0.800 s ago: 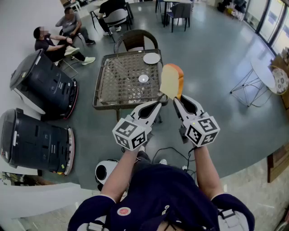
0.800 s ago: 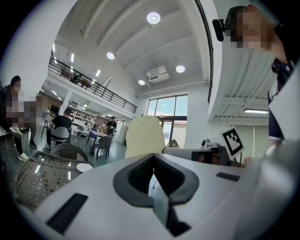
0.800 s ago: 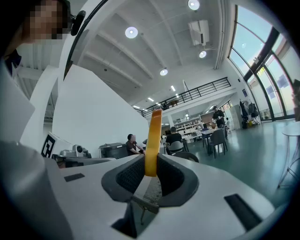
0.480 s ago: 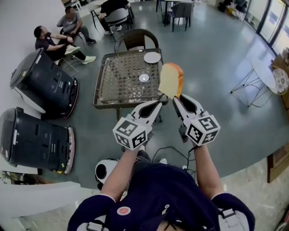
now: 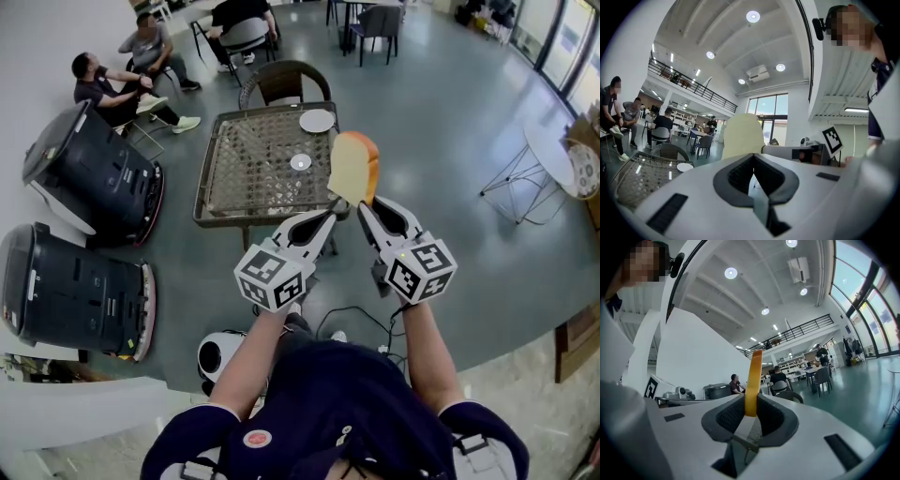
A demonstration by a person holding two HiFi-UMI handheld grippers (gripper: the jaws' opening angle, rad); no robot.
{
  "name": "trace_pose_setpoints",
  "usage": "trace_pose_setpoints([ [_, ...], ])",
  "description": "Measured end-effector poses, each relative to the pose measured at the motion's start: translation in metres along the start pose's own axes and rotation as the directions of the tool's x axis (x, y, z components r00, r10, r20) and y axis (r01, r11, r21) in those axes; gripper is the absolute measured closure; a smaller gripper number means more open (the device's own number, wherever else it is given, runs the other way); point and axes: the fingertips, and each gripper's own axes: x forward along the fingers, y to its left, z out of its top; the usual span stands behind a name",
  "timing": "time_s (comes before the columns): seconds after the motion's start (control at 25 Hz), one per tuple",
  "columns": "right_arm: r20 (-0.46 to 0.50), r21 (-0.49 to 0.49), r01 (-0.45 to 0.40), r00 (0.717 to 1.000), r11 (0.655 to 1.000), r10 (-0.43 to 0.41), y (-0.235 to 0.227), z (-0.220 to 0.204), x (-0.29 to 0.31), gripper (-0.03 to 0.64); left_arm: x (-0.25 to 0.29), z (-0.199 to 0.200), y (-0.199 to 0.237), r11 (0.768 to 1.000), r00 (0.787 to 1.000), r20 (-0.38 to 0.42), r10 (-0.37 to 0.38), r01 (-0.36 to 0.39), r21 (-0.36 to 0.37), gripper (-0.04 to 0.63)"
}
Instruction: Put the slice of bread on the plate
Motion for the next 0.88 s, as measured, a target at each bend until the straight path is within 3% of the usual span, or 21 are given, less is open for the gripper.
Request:
trace_pose_setpoints([
  [0.48,-0.010,-0.007,0.009,1.000,1.000,-0.010,-0.022,-0.005,0.023,0.536,0.020,-0.008,0.026,1.000,1.000,-0.002,-0.005,0.004,-0.014,0.589],
  [0.88,-0.013,0.002,0.058,0.998,0.998,-0.058,-0.063,-0.001,0.070,0.537,0.059,-0.010,0.080,0.999,0.999,-0.016,-0.032,0.031,-0.037,0.589],
])
